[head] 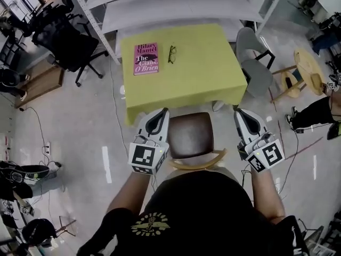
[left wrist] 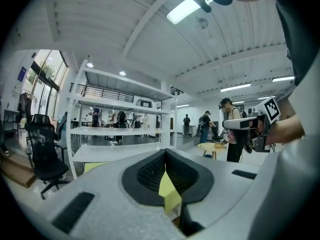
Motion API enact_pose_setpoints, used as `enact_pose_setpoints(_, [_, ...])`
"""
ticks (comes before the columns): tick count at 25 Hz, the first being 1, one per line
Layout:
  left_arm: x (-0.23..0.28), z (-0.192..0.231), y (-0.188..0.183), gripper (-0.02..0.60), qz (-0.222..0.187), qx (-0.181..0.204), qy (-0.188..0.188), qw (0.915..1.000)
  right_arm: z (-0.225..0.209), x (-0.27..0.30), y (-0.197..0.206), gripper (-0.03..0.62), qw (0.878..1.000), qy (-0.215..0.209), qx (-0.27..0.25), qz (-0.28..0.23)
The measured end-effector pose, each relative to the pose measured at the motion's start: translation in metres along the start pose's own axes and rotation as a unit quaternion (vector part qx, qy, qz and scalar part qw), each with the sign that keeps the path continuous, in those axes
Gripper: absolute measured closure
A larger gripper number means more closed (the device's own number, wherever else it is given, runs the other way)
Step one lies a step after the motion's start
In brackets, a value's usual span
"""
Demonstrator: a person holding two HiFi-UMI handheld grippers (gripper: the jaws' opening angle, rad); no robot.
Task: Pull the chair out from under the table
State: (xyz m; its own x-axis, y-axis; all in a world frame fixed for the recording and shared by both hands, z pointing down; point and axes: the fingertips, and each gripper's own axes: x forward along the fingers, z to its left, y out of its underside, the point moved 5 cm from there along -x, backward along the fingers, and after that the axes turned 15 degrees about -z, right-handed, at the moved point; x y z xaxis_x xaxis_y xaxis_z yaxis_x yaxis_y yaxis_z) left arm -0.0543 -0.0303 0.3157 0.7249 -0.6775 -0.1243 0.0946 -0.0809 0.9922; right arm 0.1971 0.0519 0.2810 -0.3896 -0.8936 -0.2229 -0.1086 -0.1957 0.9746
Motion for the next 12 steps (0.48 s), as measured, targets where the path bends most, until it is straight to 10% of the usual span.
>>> enact_pose_setpoints(12, [0.01,-0.025,-0.003,0.572,0.005,-0.005,-0.041,0.9992,-0.041,-0.006,-0.003,0.585,0.999,-0.032,0.017,-0.021])
